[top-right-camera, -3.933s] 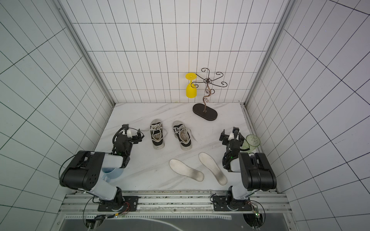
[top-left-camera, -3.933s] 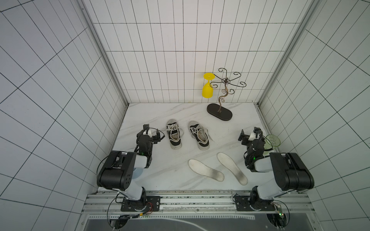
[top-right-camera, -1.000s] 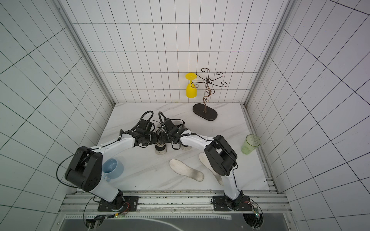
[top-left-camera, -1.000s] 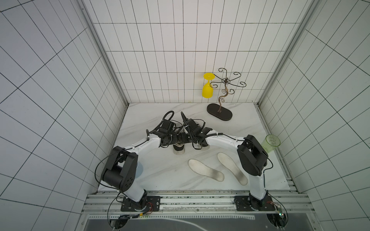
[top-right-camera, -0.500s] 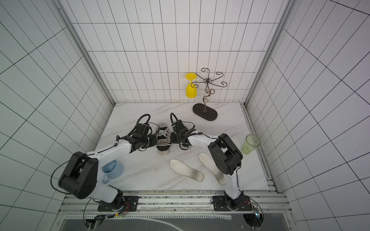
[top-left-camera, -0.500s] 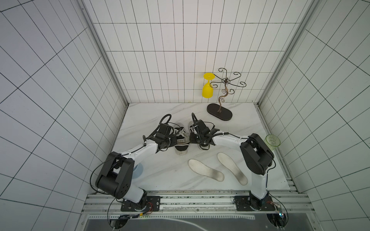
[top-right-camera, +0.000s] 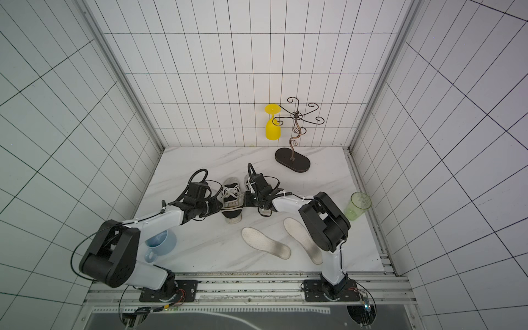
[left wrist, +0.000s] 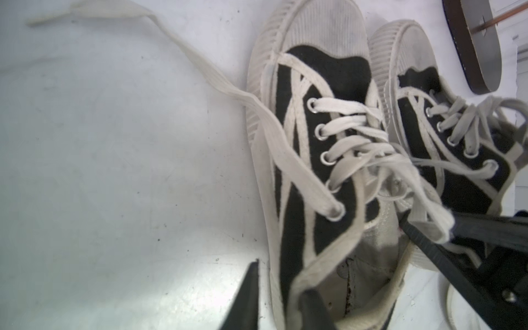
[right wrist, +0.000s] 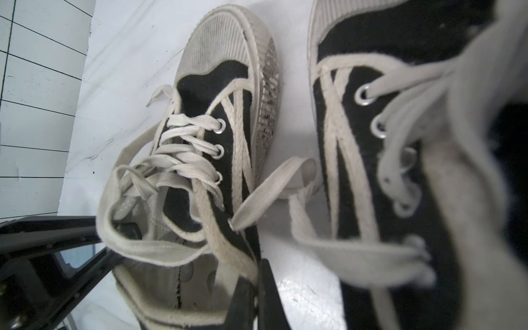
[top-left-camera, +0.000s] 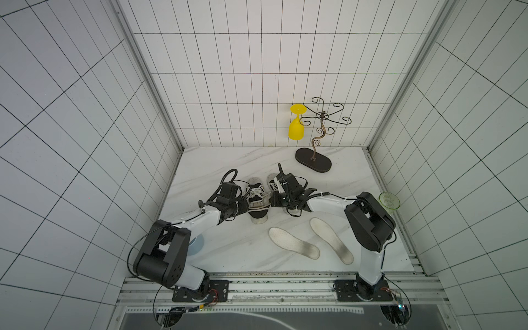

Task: Insert the insole into the shoe
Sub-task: Adjust the shoe at the center of the board.

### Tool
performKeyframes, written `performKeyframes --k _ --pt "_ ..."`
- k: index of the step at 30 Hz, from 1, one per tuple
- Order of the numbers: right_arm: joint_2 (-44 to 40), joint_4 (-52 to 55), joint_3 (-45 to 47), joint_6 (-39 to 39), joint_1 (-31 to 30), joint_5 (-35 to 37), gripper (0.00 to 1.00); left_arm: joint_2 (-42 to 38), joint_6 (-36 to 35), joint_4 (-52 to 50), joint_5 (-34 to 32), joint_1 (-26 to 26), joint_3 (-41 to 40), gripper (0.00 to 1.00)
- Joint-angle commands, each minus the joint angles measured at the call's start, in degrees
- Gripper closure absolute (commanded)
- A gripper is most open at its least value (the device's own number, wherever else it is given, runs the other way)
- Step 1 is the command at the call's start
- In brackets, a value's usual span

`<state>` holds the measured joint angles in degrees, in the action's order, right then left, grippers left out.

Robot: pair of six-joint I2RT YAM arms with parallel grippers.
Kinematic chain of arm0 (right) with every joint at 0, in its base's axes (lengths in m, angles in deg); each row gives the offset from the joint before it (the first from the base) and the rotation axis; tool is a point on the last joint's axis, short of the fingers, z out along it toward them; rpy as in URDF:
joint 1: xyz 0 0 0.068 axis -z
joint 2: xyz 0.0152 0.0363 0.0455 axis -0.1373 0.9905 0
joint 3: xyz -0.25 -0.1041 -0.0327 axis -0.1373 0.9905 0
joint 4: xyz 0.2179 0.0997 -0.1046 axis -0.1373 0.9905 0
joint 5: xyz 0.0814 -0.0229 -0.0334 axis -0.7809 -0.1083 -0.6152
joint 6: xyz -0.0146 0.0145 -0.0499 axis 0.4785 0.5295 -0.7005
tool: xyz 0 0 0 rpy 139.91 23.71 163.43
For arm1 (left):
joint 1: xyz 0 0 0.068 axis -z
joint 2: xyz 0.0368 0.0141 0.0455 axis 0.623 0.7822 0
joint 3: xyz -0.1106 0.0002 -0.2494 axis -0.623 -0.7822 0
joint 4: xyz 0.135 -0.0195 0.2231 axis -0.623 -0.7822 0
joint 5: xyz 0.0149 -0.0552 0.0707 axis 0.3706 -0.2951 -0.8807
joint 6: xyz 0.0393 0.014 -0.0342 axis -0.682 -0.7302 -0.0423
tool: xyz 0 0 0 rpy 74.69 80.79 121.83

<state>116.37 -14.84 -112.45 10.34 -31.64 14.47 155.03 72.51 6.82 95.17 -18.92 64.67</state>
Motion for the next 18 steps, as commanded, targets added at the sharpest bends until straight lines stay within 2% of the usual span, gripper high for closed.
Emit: performKeyframes --k 1,5,8,10,12,15,18 --pt "-1.32 3.12 -1.35 -2.44 2.07 1.23 0.98 -2.35 -4.60 -9.17 -6.53 2.15 5.63 0.61" --pt "-0.64 1.64 -3.04 -2.66 1.20 -0.31 0.98 -2.27 -9.95 -16.09 -9.86 2.44 12.32 0.57" --pt "-0.27 0.49 -3.11 -2.42 0.68 -1.28 0.96 -4.43 -13.98 -19.21 -11.42 3.09 16.16 0.70" --pt "-0.56 -0.15 -2.83 -2.12 0.43 -1.56 0.96 -6.14 -17.23 -18.99 -9.55 3.96 18.51 0.72" --pt "-1.32 -2.07 -1.92 -1.82 0.25 -2.22 0.96 -5.86 -21.66 -17.54 -4.73 6.68 21.16 0.72" --pt "-2.02 -4.21 -0.58 -0.78 0.13 -2.28 0.95 -0.76 -26.90 -19.13 -4.74 10.59 24.15 0.73" --pt "-1.25 -4.97 -0.56 -0.35 0.12 -2.77 0.95 5.14 -29.93 -21.83 -2.40 11.25 26.10 0.75"
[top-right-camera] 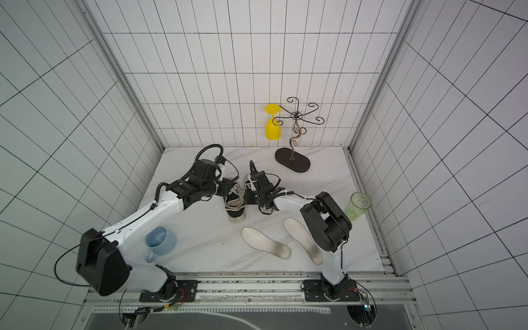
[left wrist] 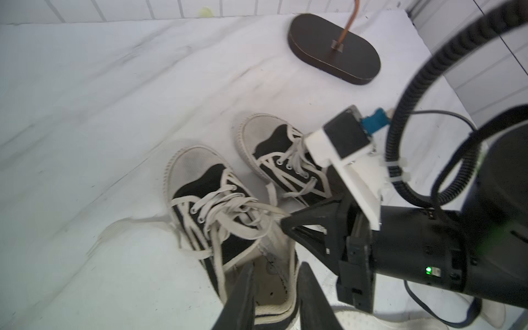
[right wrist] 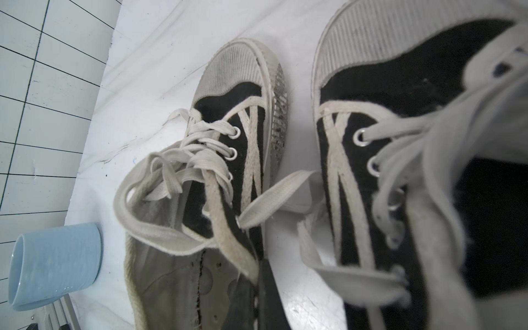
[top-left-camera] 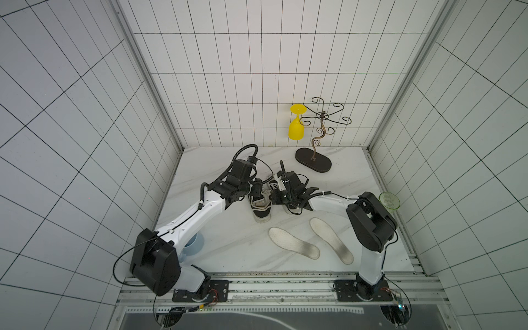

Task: Insert the insole into the shoe
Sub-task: Adjust the shoe at the center of the board.

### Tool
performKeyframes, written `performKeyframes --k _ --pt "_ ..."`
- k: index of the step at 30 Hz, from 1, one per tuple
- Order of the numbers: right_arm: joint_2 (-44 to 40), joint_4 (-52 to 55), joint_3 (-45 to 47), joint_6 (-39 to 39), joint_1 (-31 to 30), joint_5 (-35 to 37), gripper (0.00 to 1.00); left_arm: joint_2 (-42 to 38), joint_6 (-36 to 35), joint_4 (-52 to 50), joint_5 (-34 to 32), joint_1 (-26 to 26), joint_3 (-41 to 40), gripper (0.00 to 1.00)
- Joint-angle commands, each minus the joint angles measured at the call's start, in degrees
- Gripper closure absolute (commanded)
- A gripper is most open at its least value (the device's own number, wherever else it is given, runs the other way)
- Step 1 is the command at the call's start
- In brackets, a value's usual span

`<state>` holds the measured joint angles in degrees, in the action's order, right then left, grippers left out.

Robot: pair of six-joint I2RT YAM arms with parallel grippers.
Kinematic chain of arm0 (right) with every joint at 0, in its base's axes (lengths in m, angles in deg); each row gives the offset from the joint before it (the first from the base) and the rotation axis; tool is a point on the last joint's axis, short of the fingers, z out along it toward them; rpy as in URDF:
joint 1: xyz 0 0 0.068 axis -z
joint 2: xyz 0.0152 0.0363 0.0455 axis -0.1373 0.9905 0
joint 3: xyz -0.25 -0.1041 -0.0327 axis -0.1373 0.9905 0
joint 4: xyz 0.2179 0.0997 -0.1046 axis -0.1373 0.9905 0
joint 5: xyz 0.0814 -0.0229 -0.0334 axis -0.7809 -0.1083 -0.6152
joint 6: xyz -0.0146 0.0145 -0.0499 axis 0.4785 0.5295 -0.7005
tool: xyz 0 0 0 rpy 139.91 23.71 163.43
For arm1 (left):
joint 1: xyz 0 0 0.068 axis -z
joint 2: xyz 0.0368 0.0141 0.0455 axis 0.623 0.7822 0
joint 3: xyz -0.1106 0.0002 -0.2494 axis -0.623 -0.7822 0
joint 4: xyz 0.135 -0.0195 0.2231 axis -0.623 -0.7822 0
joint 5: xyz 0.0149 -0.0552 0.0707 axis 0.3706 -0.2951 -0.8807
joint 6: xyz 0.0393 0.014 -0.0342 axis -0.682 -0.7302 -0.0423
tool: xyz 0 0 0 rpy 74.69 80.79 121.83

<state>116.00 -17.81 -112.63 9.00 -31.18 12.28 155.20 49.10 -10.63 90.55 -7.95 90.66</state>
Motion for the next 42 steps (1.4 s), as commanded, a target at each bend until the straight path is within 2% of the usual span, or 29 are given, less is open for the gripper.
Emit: performKeyframes --k 1,9,14,16,19,24,27,32,34,42 --pt "-0.56 -2.15 -0.40 1.01 -0.33 -0.77 0.95 6.05 -8.09 -4.05 2.31 0.71 -0.28 0.75" --pt "0.27 -2.28 -0.87 1.25 -0.25 -0.70 0.95 12.84 -14.27 -5.55 -6.24 2.01 1.41 0.70" --pt "0.46 -2.19 -1.31 1.55 -0.23 -1.14 0.95 15.42 -15.32 -6.92 -9.45 2.57 1.91 0.64" --pt "0.38 -2.19 -1.48 1.28 -0.16 -1.05 0.95 16.29 -14.86 -6.15 -12.80 2.87 1.50 0.55" --pt "0.44 -2.24 -1.58 1.16 -0.04 -1.35 0.95 18.06 -14.02 -4.42 -17.29 2.98 1.64 0.50" --pt "0.82 -2.24 -1.69 1.05 0.02 -2.14 0.95 21.65 -14.57 -2.40 -19.44 2.97 2.87 0.50" --pt "0.90 -2.23 -1.75 0.98 0.22 -2.41 0.95 22.84 -14.25 -0.97 -20.59 2.98 3.23 0.60" --pt "0.98 -1.84 -1.53 0.13 0.62 -2.28 0.96 23.75 -14.69 -2.14 -19.49 2.89 6.14 0.92" --pt "1.07 -1.34 -1.49 -0.39 0.68 -2.08 0.95 22.61 -13.98 -3.95 -16.88 2.73 8.10 1.00" --pt "1.68 -1.13 -1.65 -1.98 0.76 -1.09 0.94 16.67 -8.25 -13.92 -5.50 -0.84 14.85 1.00"
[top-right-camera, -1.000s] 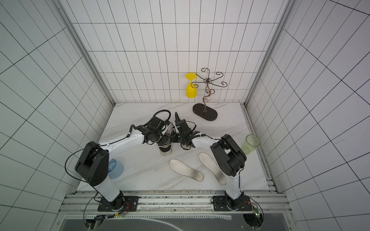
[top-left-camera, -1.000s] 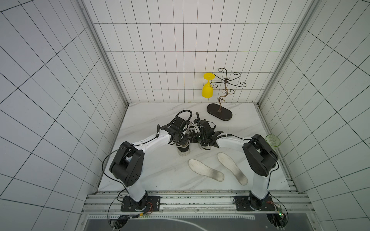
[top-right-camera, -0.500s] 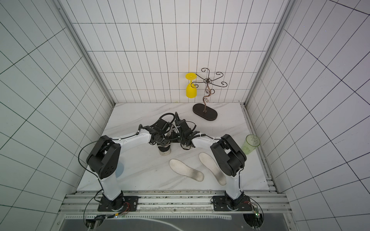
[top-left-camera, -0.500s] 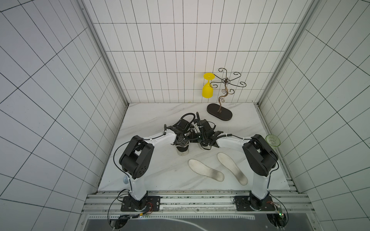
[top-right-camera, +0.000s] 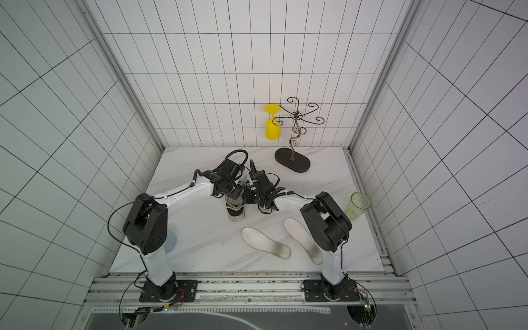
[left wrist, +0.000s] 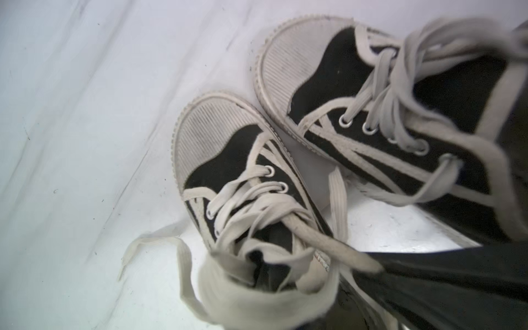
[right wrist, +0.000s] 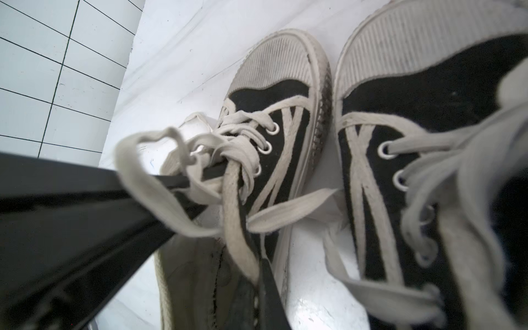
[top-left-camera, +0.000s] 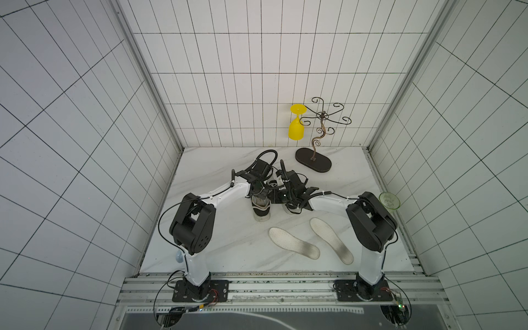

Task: Insert the insole into the shoe
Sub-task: Adjust the shoe at the center of the board.

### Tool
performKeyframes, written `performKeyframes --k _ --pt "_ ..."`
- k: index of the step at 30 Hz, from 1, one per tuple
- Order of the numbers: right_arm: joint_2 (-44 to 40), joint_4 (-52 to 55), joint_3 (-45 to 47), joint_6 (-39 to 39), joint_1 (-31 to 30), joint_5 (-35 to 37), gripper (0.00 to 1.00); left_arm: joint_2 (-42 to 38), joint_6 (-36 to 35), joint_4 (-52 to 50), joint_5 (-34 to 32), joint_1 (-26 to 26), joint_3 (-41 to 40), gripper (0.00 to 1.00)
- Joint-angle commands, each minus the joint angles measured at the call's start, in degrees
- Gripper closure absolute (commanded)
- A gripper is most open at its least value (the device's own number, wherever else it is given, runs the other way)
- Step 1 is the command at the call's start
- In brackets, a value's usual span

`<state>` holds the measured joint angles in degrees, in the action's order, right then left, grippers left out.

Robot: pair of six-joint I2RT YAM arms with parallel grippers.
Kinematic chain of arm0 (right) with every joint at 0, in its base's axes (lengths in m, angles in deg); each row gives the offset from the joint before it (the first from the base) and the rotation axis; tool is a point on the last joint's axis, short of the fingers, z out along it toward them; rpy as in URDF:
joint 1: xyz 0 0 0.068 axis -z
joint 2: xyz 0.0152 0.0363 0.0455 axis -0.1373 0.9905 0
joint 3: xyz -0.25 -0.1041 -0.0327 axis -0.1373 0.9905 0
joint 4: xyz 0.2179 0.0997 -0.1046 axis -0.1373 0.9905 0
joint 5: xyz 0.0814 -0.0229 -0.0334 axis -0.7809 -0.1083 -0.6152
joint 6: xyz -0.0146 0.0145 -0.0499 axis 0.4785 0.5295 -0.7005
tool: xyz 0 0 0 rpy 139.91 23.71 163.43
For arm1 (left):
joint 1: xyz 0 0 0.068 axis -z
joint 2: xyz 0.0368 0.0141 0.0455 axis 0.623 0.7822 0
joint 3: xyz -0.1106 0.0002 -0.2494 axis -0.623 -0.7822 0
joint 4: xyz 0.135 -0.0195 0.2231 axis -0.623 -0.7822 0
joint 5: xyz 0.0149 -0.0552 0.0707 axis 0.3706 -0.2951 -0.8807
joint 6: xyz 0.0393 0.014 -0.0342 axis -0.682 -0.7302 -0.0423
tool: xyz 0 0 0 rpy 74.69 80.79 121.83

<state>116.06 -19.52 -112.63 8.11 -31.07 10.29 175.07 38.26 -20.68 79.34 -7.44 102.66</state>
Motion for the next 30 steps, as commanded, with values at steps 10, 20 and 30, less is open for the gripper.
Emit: performKeyframes --k 10,20,30 --pt "0.76 4.34 -4.14 -5.10 2.57 4.46 0.75 -10.21 12.83 -0.68 22.57 -11.97 -6.36 1.00" --pt "-4.56 21.70 -10.64 -2.66 -1.49 -0.80 0.35 -11.02 19.75 3.20 28.47 -15.53 -10.11 1.00" --pt "1.25 27.00 -11.44 2.66 -3.56 3.46 0.32 -12.70 22.52 5.54 32.34 -16.00 -12.31 1.00"
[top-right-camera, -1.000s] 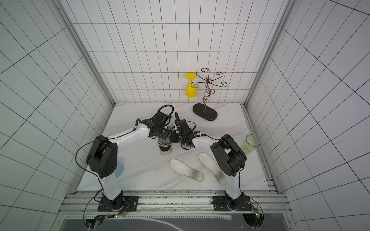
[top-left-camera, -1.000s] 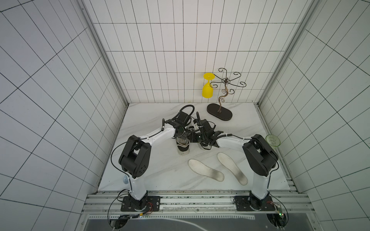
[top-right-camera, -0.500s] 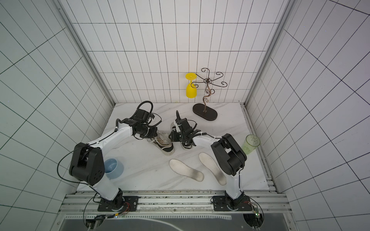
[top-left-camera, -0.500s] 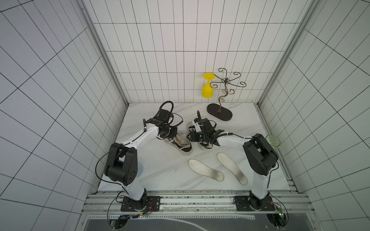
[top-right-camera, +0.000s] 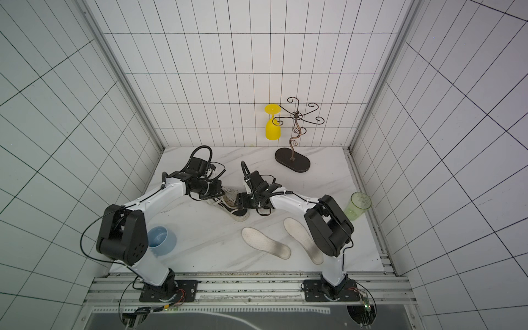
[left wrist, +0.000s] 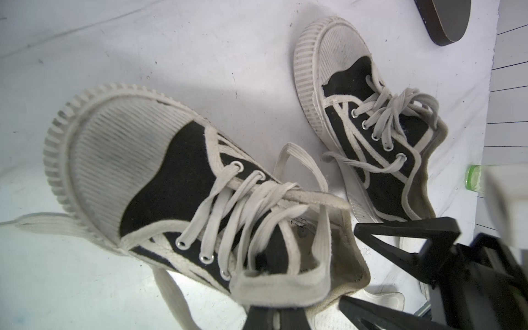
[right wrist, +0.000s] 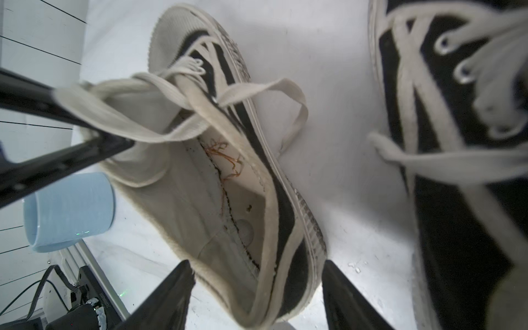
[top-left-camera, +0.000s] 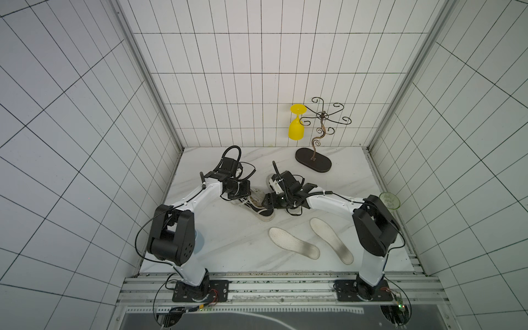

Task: Insert the insole into the shoe
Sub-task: Adjust the shoe at the center of the board.

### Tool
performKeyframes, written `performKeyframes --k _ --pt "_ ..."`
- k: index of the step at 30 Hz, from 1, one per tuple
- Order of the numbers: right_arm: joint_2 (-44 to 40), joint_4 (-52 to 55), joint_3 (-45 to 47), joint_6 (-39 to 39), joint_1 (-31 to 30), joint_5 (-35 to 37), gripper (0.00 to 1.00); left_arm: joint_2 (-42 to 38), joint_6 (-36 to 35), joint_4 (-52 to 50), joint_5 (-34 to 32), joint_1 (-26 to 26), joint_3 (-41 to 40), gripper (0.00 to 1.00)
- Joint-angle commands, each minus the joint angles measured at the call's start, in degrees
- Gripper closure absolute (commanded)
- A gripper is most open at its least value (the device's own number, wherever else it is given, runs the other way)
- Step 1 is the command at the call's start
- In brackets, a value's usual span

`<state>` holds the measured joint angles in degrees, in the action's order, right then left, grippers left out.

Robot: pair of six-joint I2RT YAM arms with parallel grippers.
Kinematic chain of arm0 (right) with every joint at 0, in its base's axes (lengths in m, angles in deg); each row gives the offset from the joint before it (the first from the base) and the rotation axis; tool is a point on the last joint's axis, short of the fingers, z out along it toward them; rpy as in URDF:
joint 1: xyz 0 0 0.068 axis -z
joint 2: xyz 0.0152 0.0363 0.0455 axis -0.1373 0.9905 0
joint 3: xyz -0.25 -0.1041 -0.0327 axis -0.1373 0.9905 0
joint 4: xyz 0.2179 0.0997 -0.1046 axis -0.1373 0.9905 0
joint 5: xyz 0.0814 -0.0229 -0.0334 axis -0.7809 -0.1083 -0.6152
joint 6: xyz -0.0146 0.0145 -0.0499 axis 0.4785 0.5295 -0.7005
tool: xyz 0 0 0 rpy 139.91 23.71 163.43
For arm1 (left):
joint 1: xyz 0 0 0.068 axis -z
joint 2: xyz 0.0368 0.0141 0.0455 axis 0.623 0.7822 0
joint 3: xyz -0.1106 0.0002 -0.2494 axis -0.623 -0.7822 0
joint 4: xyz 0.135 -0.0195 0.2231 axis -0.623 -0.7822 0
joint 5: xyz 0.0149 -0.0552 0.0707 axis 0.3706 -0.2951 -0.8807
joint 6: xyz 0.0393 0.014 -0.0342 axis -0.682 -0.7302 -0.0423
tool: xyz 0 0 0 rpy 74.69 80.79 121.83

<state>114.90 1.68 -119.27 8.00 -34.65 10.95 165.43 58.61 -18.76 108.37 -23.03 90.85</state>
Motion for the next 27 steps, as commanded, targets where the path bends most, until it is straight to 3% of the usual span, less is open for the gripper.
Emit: performKeyframes --k 1,8,12,16,22,27 --pt "2.73 6.61 -4.50 3.32 -0.02 3.64 0.36 -3.75 3.17 4.34 3.68 -1.05 -1.08 1.00" --pt "-0.68 9.96 1.12 4.70 0.85 8.97 0.70 -6.43 5.19 9.49 11.98 -9.36 -5.55 1.00" --pt "-1.88 10.35 1.91 2.79 2.32 12.44 0.79 -5.59 4.33 11.94 15.79 -13.15 -8.83 1.00" --pt "-1.10 10.92 -0.42 0.32 3.43 14.69 0.79 -4.41 4.21 13.61 15.58 -15.39 -12.07 1.00" --pt "0.14 8.71 -2.84 -1.71 1.75 9.37 0.71 -3.67 -0.41 12.83 11.06 -14.88 -13.89 1.00" --pt "-1.17 6.94 -2.21 -1.68 0.88 5.09 0.52 -4.03 -1.50 11.51 6.61 -13.35 -14.11 1.00"
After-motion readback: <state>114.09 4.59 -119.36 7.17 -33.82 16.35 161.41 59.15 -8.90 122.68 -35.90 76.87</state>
